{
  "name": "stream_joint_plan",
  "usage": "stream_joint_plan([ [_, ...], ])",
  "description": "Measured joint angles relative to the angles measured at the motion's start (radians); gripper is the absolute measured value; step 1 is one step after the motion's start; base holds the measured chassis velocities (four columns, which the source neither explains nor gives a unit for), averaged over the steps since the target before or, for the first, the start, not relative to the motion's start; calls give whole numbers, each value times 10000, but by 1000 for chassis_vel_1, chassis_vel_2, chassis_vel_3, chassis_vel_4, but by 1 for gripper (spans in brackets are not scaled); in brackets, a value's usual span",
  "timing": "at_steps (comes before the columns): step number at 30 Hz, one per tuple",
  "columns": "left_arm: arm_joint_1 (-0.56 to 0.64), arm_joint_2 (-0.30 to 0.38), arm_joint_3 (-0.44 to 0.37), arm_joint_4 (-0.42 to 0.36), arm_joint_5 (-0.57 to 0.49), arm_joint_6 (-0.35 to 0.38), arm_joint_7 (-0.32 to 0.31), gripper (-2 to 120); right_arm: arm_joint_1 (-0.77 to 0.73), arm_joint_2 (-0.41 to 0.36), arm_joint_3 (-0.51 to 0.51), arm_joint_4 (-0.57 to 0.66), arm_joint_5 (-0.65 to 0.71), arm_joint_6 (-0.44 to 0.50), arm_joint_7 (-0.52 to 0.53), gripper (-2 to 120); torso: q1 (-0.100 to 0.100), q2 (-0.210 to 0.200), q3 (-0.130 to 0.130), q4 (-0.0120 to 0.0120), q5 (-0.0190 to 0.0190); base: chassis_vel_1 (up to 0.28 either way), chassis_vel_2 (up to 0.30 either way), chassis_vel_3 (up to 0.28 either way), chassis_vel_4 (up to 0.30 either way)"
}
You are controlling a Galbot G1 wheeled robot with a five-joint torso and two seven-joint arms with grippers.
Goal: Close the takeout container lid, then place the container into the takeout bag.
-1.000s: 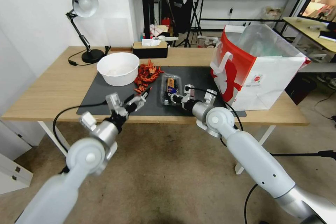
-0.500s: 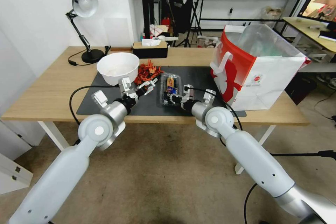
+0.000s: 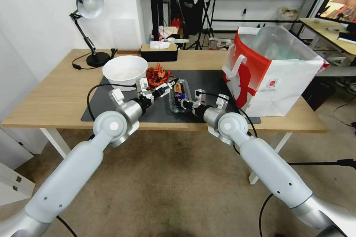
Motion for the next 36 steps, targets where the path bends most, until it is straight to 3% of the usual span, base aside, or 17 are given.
stream_joint_plan([
  [17,-1470,-342,961,1917,93,778,-284,100,47,-6,-28,-74,-16,7,-38,0,0,0,-1,-1,1,0,0,0,0],
  [28,-1749,-521,1040,2226,359,1481,-1361,100,62,9,-76,-77,-43,29,-54,0,0,0,-1,0,1,0,0,0,0],
  [36,-1894,-525,1043,2259,391,1670,-1790,100,54,-14,-76,-64,-52,26,-55,0,0,0,-1,2,1,0,0,0,0],
])
